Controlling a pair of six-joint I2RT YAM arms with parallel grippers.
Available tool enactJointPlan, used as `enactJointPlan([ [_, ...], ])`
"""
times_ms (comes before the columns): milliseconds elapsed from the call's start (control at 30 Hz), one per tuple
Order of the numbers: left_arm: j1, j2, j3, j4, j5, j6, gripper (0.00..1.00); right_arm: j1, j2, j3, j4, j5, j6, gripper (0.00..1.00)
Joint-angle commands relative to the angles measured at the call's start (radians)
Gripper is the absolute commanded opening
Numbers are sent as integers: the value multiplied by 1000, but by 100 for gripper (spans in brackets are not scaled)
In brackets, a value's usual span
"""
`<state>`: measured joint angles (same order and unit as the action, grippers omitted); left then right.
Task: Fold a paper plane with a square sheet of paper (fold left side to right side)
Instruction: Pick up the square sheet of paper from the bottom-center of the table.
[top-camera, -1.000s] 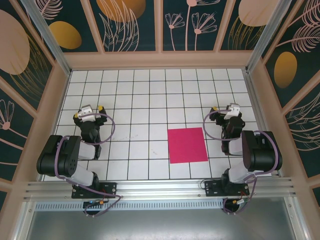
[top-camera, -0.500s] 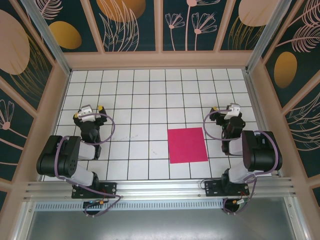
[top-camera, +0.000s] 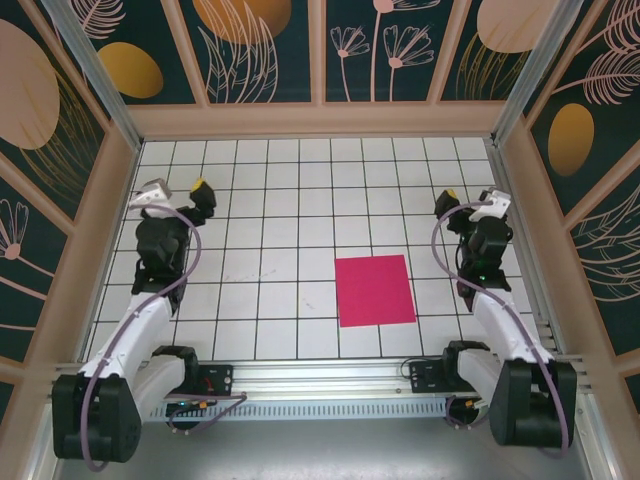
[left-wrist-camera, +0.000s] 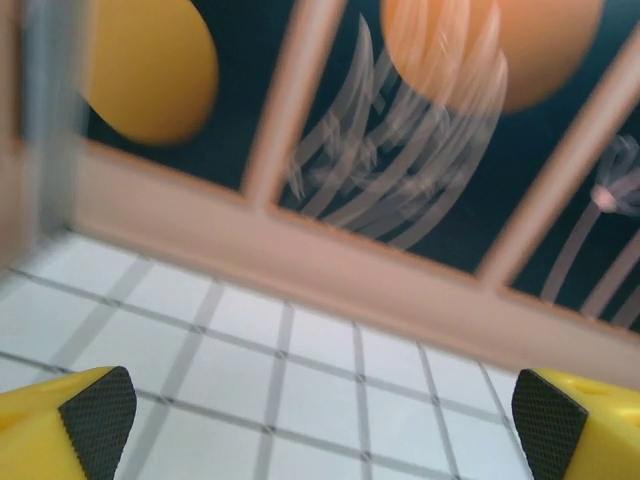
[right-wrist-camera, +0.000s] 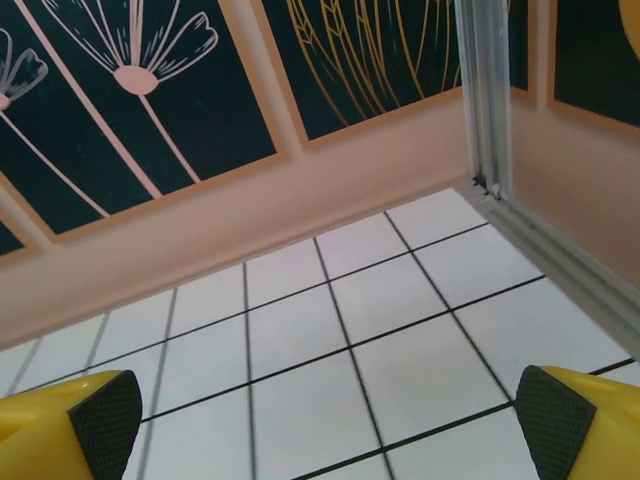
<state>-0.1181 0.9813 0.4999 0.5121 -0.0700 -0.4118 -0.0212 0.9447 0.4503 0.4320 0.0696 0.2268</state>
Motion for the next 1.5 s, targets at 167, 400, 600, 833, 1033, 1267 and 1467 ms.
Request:
enactJointPlan([
  [167,-441,307,197,-293,276,-280,98,97,-51,149,-660,-129,236,99],
  [400,-726,652,390,-278,471,-359,98,156,107,162,-799,-194,200,99],
  [600,-812,718,359,-298,515,-423,98,255,186,155,-768,-198,264,97],
  [833,-859,790,318,-269,582,-461,99,363,264,143,-751,-171,342,95],
  [1033,-867,806,306,-271,569,-467,99,439,324,142,-744,-147,384,95],
  [1267,-867,810,304,-280,552,-473,98,484,389,137,-755,-127,408,97],
  [1467,-866,817,307,-288,541,-470,98,521,413,121,-747,-181,419,96],
])
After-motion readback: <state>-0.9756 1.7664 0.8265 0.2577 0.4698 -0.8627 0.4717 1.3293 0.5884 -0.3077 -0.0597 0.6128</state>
